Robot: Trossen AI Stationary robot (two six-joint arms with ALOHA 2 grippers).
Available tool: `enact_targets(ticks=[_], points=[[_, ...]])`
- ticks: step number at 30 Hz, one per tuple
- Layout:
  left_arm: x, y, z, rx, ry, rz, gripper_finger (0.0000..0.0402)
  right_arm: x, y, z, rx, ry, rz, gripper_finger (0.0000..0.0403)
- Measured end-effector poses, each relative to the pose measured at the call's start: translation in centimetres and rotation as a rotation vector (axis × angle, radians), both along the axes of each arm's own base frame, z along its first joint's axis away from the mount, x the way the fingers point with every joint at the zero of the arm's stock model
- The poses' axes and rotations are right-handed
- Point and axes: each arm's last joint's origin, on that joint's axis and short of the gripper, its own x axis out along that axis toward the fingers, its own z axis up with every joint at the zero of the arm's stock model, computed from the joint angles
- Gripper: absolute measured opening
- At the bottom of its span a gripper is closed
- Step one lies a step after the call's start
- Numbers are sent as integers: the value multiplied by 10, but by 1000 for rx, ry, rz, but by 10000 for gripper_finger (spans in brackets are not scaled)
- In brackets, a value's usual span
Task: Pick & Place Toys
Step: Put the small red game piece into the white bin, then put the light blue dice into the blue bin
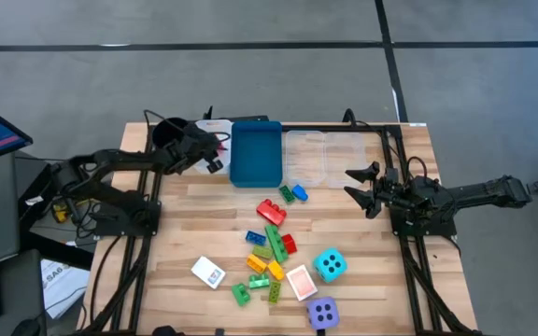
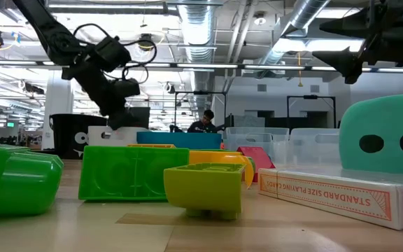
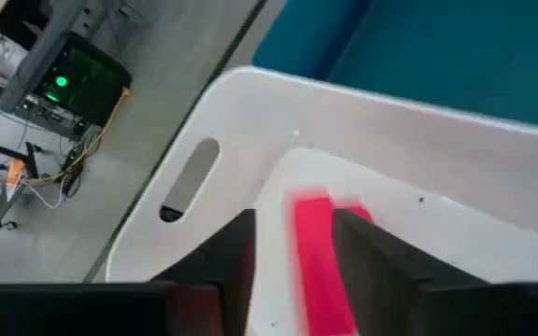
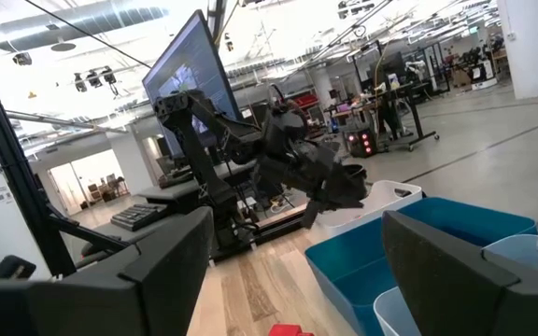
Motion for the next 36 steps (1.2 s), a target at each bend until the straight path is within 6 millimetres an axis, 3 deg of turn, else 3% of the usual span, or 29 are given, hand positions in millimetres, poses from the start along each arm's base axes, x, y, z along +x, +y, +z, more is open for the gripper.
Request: enact_targets(ticks=[7, 11, 25, 30, 36], points=[[-5, -3, 17, 44, -56, 3, 228, 0, 0, 0, 0, 1, 1, 304], [-7, -12, 30, 69, -92, -22, 250, 0, 0, 0, 0, 4, 0, 304], [-8, -117, 89, -208, -547, -672, 232, 0, 0, 0, -1, 3, 3, 304], [-8, -139, 93, -268, -581, -771, 231, 0, 0, 0, -1, 3, 3, 304], [2, -157, 83, -401, -565, -796, 231, 0, 0, 0, 0, 3, 3, 304]])
